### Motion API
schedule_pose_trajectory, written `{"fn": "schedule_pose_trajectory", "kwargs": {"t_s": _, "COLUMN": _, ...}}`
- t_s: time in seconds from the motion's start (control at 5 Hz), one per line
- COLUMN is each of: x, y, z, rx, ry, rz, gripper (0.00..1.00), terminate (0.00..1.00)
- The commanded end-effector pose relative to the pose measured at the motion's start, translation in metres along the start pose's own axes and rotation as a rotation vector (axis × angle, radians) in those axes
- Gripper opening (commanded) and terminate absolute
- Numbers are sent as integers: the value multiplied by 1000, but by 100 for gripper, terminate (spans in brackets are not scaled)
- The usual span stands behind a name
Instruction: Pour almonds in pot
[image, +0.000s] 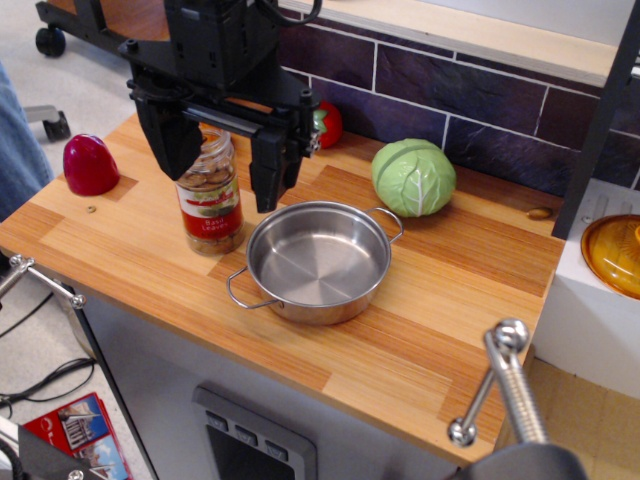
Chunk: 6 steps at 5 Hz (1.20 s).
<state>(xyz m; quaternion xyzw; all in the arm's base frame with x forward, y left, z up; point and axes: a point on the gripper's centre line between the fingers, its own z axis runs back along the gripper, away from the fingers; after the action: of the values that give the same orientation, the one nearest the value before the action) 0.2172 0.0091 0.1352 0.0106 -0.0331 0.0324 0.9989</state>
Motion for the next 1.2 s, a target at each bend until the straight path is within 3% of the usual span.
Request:
{"fn": "schedule_pose_trajectory", "kwargs": {"t_s": 0.0, "x": 0, "y": 0, "z": 0, "rx": 0, "ry": 0, "rz": 0, "gripper": 100, "terminate": 0}}
{"fn": "schedule_pose_trajectory", "kwargs": {"t_s": 0.4, "x": 25, "y": 33, "z": 34, "rx": -225, "ry": 62, "rz": 457, "gripper": 100, "terminate": 0}}
{"fn": "schedule_pose_trajectory", "kwargs": {"t_s": 0.6, "x": 41, "y": 67, "z": 40, "rx": -286, "ry": 122, "rz": 714, "gripper": 100, "terminate": 0}}
{"fn": "schedule_pose_trajectory", "kwargs": {"t_s": 0.8, "x": 57, "y": 92, "z": 33, "rx": -273, "ry": 175, "rz": 863, "gripper": 100, "terminate": 0}}
{"fn": "schedule_pose_trajectory", "kwargs": {"t_s": 1.0, "x": 57, "y": 110, "z": 20, "rx": -236, "ry": 190, "rz": 962, "gripper": 100, "terminate": 0}}
